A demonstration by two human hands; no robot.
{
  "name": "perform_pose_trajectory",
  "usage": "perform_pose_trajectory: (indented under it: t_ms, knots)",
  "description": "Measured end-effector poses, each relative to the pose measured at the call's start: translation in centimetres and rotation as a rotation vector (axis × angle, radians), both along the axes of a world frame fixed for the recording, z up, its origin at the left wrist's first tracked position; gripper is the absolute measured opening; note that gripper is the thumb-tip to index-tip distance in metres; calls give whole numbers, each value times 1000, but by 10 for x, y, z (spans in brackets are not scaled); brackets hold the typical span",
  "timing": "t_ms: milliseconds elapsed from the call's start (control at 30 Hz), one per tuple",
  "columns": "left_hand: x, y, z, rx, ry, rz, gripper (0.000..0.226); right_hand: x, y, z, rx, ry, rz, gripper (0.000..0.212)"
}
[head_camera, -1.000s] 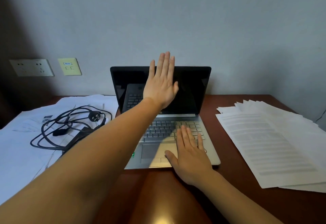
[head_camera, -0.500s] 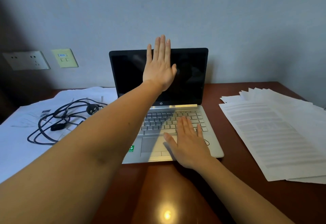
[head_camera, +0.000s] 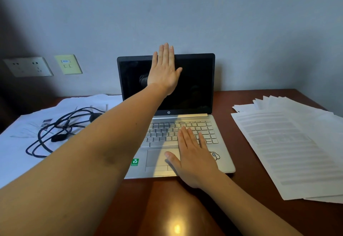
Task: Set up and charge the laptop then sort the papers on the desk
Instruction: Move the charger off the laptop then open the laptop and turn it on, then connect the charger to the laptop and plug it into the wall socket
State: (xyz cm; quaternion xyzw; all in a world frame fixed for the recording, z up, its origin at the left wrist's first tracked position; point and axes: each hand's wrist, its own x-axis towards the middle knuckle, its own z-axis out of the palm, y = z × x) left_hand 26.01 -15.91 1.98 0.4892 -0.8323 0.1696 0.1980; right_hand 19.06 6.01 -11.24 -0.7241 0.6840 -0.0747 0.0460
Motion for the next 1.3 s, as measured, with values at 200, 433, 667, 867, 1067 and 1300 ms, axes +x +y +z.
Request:
perform_pose_trajectory:
  t_ms: [200,433,667,867,1067,1300]
  knots:
    - [5,9,8,-65,51,-31,62,-1,-1,1,35,20,-1,89]
    - [11,30,8,-167,68,-26,52,2,-1,4,46,28,-10,102]
    - [25,31,22,-6,11,-49,62,2,-2,12,108,49,-14,92]
    - [62,50,22,70,-37,-41,67,6,1,26,136,74,-18,82]
    - [125,88,-2,298,8,-49,51,34,7,56,121,76,-5,78]
    - [253,142,-36,428,-65,26,32,102,11,105,95,140,154,68]
